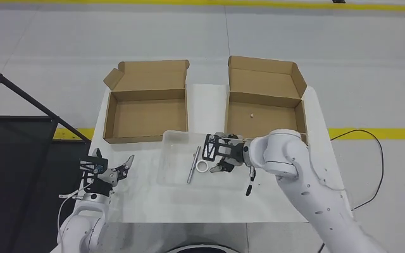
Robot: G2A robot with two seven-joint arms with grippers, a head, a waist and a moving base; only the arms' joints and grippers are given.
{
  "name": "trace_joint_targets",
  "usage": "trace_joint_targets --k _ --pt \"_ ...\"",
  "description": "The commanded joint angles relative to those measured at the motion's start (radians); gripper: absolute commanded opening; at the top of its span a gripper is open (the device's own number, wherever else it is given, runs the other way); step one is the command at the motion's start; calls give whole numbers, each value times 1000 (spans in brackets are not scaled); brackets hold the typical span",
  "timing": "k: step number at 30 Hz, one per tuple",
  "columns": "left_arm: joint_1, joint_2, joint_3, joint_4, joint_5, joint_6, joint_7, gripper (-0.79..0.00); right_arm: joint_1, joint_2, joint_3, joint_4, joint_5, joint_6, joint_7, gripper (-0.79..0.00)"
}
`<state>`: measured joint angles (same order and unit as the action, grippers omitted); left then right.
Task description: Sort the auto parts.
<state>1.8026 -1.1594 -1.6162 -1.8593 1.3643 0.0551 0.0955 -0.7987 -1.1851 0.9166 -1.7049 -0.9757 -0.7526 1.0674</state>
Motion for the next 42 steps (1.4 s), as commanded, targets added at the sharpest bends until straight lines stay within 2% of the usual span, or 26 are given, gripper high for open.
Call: trace_joint_targets --k 1,2,5,6,8,22,27,42 --pt "0 0 0 0 0 0 0 0 19 0 -38 35 -5 -3 -3 -108" --pt "0 0 0 0 0 0 0 0 27 -1 -54 47 -9 1 2 -169" --pt "0 0 0 0 0 0 0 0 49 -1 -92 82 -4 14 14 -280" --pt "0 0 0 0 0 0 0 0 55 -2 -104 90 -3 23 23 -363" --pt "0 0 0 0 0 0 0 0 66 -3 -123 110 3 41 41 -400" --pt "0 0 0 0 0 0 0 0 146 -10 -270 221 90 77 77 -434" --pt "0 0 0 0 0 0 0 0 164 -12 -295 240 110 82 82 -505" --pt "0 0 0 0 0 0 0 0 199 -30 -351 293 130 101 91 -536"
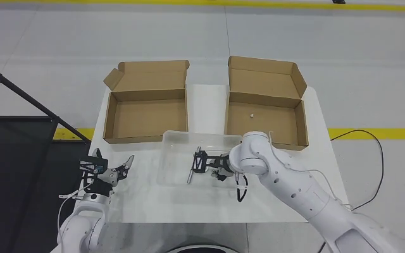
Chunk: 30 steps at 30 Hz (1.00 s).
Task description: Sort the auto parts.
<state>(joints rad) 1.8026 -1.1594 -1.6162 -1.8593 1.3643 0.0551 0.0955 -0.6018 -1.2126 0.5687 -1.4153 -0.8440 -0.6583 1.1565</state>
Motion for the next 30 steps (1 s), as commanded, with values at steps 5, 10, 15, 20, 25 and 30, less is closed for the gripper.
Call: trace_joint_targets --k 5,10,15,20,25,30 --pt "0 0 0 0 0 0 0 0 12 -11 -18 18 -6 19 9 -751" --pt "0 0 0 0 0 0 0 0 19 -16 -21 22 -10 33 10 -785" --pt "0 0 0 0 0 0 0 0 27 -10 7 4 -13 31 0 -785" --pt "0 0 0 0 0 0 0 0 17 18 97 -33 -1 -7 -73 -785" --pt "0 0 0 0 0 0 0 0 -28 57 227 -77 20 -60 -182 -785" --pt "0 0 0 0 0 0 0 0 -95 94 367 -117 51 -114 -311 -785"
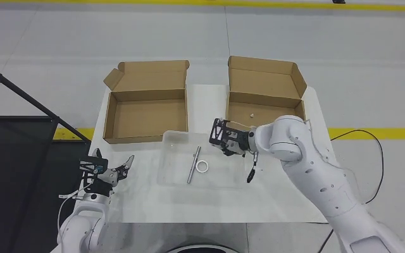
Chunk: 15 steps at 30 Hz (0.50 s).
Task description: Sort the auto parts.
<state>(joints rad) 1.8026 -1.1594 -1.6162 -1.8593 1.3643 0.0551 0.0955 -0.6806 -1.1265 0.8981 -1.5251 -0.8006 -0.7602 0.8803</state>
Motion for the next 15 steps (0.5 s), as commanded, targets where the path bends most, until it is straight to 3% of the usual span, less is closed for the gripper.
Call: trace_joint_targets --k 1,5,9,15 --pt "0 0 0 0 0 0 0 0 -31 15 65 -16 13 -26 -60 -785" --pt "0 0 0 0 0 0 0 0 -88 38 168 -42 46 -74 -168 -785" --pt "0 0 0 0 0 0 0 0 -143 55 255 -75 40 -30 -239 -785" --pt "0 0 0 0 0 0 0 0 -213 72 366 -93 74 -49 -388 -785"
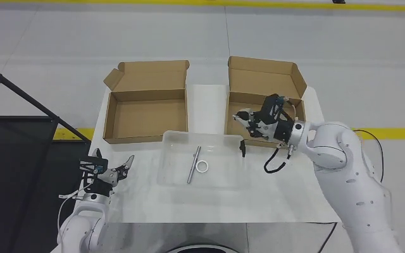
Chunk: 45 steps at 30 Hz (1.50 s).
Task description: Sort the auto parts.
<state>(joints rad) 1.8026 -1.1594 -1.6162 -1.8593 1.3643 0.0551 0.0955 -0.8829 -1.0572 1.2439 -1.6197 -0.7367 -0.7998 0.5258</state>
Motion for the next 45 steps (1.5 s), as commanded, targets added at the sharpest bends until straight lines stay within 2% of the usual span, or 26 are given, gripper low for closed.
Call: trace_joint_targets --k 1,7,14,17,23,25,28,40,45 --pt "0 0 0 0 0 0 0 0 -20 4 36 7 18 -19 -60 -785" --pt "0 0 0 0 0 0 0 0 -51 11 89 45 41 -77 -178 -785" --pt "0 0 0 0 0 0 0 0 -43 15 98 76 3 -54 -184 -785" --pt "0 0 0 0 0 0 0 0 -25 21 110 91 -61 28 -106 -785" --pt "0 0 0 0 0 0 0 0 48 22 57 107 -203 265 203 -785" --pt "0 0 0 0 0 0 0 0 92 18 13 145 -251 306 313 -785" --pt "0 0 0 0 0 0 0 0 170 5 -67 230 -275 315 430 -785" --pt "0 0 0 0 0 0 0 0 399 -92 -349 609 -288 369 456 -785" --pt "0 0 0 0 0 0 0 0 467 -132 -417 720 -272 369 460 -785"
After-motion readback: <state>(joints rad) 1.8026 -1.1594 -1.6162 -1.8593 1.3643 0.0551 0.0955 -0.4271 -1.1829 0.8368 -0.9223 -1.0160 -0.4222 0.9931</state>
